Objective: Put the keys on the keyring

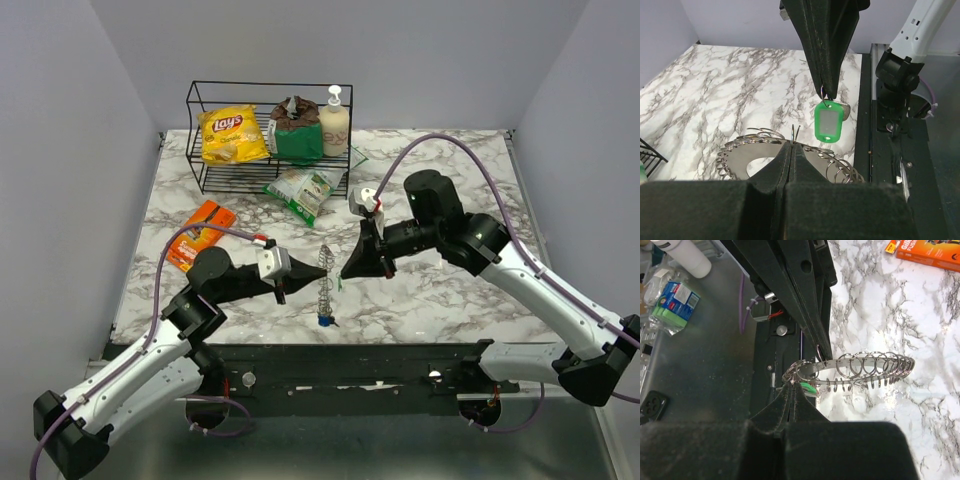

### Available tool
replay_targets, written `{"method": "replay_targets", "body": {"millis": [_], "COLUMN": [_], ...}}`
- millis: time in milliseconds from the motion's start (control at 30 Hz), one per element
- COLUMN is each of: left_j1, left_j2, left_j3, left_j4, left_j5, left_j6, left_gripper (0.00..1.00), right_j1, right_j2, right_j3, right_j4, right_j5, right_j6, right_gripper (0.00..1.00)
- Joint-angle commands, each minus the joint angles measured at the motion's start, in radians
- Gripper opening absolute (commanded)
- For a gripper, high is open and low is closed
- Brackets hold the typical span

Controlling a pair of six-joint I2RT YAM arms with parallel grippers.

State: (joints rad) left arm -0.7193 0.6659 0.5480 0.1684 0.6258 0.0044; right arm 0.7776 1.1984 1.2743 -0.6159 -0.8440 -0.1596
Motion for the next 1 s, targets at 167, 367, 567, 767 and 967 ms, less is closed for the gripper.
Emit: {"method": "replay_targets", "body": {"millis": [167, 367, 567, 767, 967], "left_j1": [0.004, 0.006, 0.006, 0.004, 0.004], "left_j2": [0.015, 0.024, 0.031, 0.031, 0.034], "left_j3": [0.044, 0.044, 0.050, 0.052, 0.053], "left_j4": [0.052, 0.065, 0.065, 0.072, 0.083], "left_j5": [0.043, 0.054, 0.063, 0.069, 0.075], "left_j6": [-0.001, -0.038, -0.044, -0.047, -0.058], "left_gripper": [0.00, 0.00, 0.00, 0.00, 0.00], "right_j1": [-0.001, -0.001, -0.001, -0.001, -0.001], "right_j2": [0.043, 0.049, 0.052, 0.059, 0.070], "right_j3": [0.040, 0.039, 0.030, 0.022, 0.020], "right_j4": [-0.015, -0.001, 0.019, 0.025, 0.030], "right_j5": [-0.043, -0.037, -0.032, -0.020, -0.014], "right_j6": [-0.012, -0.001, 0.009, 0.012, 0.018], "right_gripper": [0.01, 0.01, 0.01, 0.01, 0.01]}}
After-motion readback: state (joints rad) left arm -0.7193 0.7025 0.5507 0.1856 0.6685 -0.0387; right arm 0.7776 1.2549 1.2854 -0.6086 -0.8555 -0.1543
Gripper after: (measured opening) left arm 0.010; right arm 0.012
